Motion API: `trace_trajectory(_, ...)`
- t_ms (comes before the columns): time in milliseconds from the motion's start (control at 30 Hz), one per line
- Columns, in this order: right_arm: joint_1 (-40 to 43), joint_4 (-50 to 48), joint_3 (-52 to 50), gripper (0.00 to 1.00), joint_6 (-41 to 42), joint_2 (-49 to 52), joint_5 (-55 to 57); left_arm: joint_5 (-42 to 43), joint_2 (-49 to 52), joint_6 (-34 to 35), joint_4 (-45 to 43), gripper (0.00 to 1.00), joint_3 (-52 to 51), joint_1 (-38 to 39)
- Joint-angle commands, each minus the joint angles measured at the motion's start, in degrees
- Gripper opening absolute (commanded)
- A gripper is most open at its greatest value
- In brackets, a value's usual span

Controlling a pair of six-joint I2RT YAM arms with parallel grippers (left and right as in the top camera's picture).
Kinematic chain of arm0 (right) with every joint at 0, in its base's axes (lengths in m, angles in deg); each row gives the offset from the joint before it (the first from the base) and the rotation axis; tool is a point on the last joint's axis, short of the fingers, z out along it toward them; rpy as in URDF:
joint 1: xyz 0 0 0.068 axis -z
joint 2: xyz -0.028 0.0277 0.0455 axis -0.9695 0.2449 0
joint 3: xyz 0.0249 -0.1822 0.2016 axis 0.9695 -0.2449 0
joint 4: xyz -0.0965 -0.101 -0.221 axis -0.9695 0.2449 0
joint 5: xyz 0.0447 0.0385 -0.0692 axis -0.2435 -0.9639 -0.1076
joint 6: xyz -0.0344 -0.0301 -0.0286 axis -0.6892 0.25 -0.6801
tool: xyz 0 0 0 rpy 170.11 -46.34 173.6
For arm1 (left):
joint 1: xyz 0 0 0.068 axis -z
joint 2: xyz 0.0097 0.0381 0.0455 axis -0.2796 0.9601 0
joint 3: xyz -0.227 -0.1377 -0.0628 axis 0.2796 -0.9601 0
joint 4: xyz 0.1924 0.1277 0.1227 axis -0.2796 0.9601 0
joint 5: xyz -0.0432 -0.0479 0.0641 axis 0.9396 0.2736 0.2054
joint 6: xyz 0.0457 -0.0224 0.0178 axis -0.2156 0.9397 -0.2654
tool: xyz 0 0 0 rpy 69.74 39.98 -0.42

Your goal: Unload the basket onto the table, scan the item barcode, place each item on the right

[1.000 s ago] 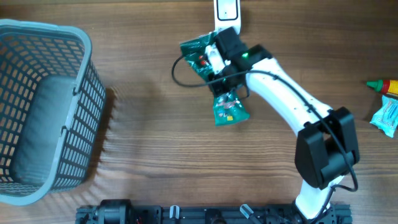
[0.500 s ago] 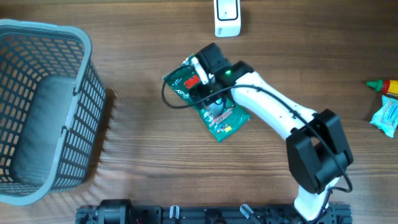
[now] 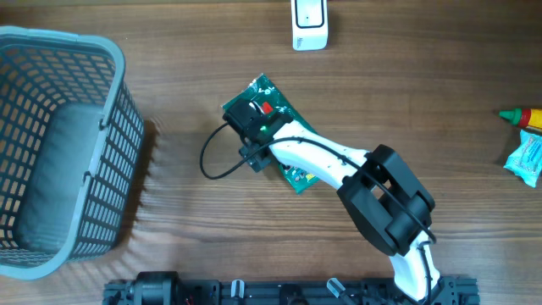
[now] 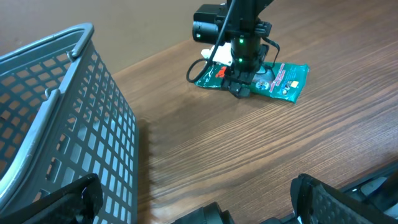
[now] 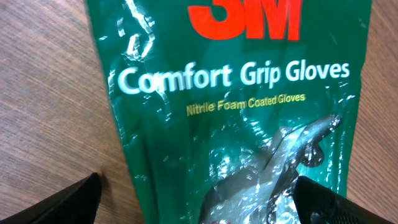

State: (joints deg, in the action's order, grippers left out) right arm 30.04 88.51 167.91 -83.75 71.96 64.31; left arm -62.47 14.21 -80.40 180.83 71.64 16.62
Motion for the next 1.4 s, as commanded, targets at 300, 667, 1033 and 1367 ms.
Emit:
trace_trajectory(300,11.2,9.2,-2.0,0.58,-0.9,10.5,-16.8,-0.1,-0.2,-0.3,-0.1,1.0,0.0,0.2)
trace_trajectory(667,12.5,34.6,12.1,0.05,-21.3,12.6,-60.6,-0.1,-0.2,-0.3,-0.1,1.0,0.0,0.2)
trace_trajectory(1033,17.5,52.6,20.0,0.04,-31.9,2.6,-103.5,-0.1,-0.2,-0.3,-0.1,1.0,0.0,0.2)
trace_trajectory(1367,17.6,52.6,20.0,0.04,20.8,2.4,-110.4,-0.1,-0.2,-0.3,-0.1,1.0,0.0,0.2)
